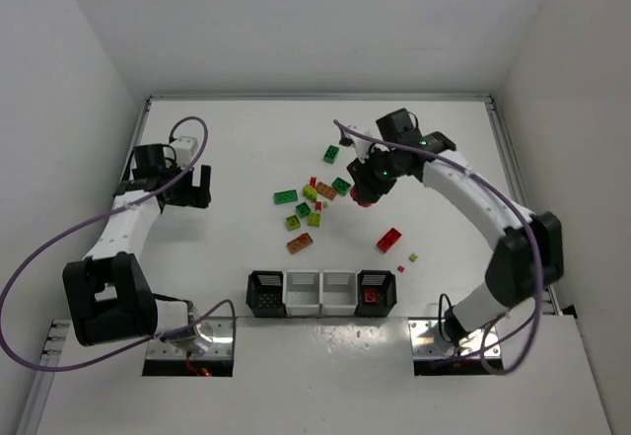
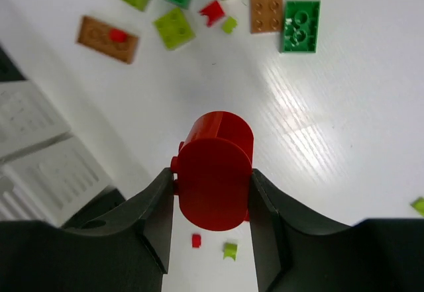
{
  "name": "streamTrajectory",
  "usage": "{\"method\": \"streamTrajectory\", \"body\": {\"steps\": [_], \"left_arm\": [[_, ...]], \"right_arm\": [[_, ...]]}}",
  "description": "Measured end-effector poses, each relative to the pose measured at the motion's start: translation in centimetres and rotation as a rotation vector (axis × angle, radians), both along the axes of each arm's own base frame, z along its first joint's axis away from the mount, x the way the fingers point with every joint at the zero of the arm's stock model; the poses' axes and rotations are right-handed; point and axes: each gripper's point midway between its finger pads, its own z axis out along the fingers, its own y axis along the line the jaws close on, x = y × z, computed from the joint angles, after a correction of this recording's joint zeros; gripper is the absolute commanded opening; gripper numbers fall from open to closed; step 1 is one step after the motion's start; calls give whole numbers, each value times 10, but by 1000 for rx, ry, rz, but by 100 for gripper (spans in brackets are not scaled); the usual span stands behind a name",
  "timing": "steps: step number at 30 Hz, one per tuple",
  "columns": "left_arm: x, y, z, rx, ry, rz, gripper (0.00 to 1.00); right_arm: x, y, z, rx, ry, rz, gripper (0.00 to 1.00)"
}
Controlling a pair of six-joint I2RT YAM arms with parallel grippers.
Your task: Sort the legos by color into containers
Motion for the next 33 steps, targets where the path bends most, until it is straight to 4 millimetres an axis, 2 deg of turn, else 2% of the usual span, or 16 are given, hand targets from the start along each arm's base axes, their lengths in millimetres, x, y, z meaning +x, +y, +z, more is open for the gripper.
{"method": "streamTrajectory", "body": {"steps": [2, 4, 7, 11, 16, 19, 22, 27, 32, 33], "left_arm": [[0, -2, 5, -2, -17, -14, 100], [1, -4, 7, -9, -23, -25, 100], [3, -7, 11, -20, -29, -38, 100], [10, -9, 21, -33, -54, -51, 100], [15, -13, 29, -32, -72, -65, 100], [16, -15, 30, -32, -72, -72, 100], [15, -18, 30, -31, -67, -79, 100], [15, -17, 30, -24, -61, -74, 100], [16, -15, 32, -17, -64, -68, 100], [16, -15, 31, -16, -63, -67, 100]], "right_arm": [[-17, -2, 29, 37, -65, 73, 3], [-41, -3, 48, 68, -108, 151, 3], [-87, -3, 59, 94, -100, 285, 3], [-131, -1, 44, 93, -7, 412, 3], [-181, -3, 9, 42, 140, 537, 3], [-195, -6, 1, 22, 174, 572, 3], [-200, -4, 1, 20, 173, 598, 3], [-210, -1, -2, 2, 181, 650, 22], [-214, -2, -10, -47, 203, 680, 25], [-214, -2, -10, -52, 199, 680, 29]]}}
